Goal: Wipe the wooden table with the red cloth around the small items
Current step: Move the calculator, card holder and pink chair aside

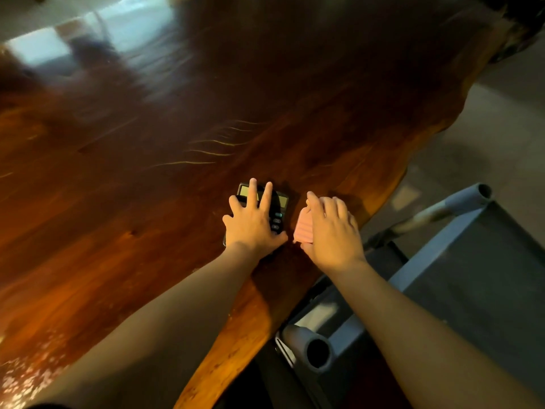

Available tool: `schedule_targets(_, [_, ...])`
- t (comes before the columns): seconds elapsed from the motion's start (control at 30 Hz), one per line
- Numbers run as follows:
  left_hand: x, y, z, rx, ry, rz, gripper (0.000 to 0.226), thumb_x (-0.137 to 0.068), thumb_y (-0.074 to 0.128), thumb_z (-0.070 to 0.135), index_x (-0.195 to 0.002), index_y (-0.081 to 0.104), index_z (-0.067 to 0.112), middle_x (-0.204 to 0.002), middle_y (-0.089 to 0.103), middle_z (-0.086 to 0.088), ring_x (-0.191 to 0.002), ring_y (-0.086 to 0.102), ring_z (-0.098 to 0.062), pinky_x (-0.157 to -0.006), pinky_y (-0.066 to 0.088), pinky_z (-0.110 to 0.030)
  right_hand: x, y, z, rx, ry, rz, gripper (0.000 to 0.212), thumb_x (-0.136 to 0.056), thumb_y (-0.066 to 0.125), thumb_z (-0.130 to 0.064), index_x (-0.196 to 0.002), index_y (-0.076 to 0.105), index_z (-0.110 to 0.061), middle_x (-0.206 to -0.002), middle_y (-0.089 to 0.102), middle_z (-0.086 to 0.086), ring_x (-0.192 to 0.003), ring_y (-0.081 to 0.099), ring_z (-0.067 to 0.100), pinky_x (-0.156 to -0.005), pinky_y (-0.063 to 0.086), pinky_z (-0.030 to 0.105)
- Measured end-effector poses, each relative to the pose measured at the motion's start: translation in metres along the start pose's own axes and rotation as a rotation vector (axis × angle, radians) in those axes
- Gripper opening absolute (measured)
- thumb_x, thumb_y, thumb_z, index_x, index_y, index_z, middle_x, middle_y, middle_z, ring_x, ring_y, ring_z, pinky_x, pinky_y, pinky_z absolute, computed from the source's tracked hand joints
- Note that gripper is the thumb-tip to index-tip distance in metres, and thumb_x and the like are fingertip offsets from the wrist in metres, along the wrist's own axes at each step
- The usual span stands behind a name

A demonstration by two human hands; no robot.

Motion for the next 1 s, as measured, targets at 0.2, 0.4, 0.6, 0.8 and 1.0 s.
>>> schedule_targets(0.2, [0.0, 0.005, -0.001, 0.005, -0.016, -0.012, 0.12, -0.067, 0.059, 0.082, -0.155, -0.009, 0.038, -0.168, -0.006, 0.001, -0.144, 0.013, -0.048, -0.098, 0.043, -0.064, 0.0, 0.001, 0.003, -0.015, 0.01, -0.029, 0.113, -0.077, 0.084, -0.038, -0.157, 0.006, -0.026, -0.165, 0.023, 0.01, -0.153, 0.014, 0.032, -0.118, 0.03, 0.051])
schedule_targets(0.4, [0.009, -0.007, -0.018, 0.071, -0.006, -0.025, 0.118, -0.066, 0.044, 0.093, -0.155, -0.01, 0.038, -0.169, -0.008, 0.002, -0.152, 0.001, -0.042, -0.11, 0.028, -0.067, 0.003, -0.013, 0.002, -0.041, 0.013, -0.001, 0.113, -0.076, 0.078, -0.057, -0.158, 0.005, -0.028, -0.167, 0.016, 0.011, -0.154, 0.009, 0.034, -0.117, 0.029, 0.054])
schedule_targets(0.6, [0.043, -0.044, -0.061, 0.112, -0.005, 0.096, 0.107, -0.074, 0.047, 0.084, -0.156, -0.002, 0.036, -0.169, 0.01, -0.005, -0.153, 0.006, -0.037, -0.112, 0.029, -0.064, 0.01, -0.035, -0.022, -0.132, -0.079, 0.155, 0.085, -0.086, 0.067, -0.052, -0.155, 0.024, -0.025, -0.159, 0.038, 0.01, -0.149, 0.027, 0.03, -0.112, 0.036, 0.053])
schedule_targets(0.8, [0.1, -0.082, -0.125, 0.088, -0.143, 0.206, 0.108, -0.075, 0.049, 0.083, -0.158, 0.003, 0.032, -0.167, 0.017, -0.006, -0.153, 0.012, -0.037, -0.109, 0.038, -0.058, 0.015, -0.038, -0.08, -0.235, -0.208, 0.044, 0.092, -0.084, 0.068, -0.055, -0.157, 0.018, -0.031, -0.162, 0.03, 0.001, -0.151, 0.019, 0.023, -0.115, 0.031, 0.05])
schedule_targets(1.0, [0.18, -0.104, -0.207, 0.09, -0.306, 0.254, 0.105, -0.077, 0.054, 0.078, -0.158, 0.008, 0.03, -0.166, 0.021, -0.007, -0.152, 0.016, -0.036, -0.11, 0.04, -0.052, 0.033, -0.04, -0.174, -0.257, -0.385, -0.028, 0.092, -0.086, 0.067, -0.055, -0.158, 0.015, -0.034, -0.164, 0.026, 0.0, -0.152, 0.019, 0.022, -0.116, 0.036, 0.049])
Point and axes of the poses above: each hand's wrist, its own x-axis away from the middle knuckle, its own y-axis out of the palm, z = x × y, the point moved 3 cm from there along -x, towards the middle knuckle
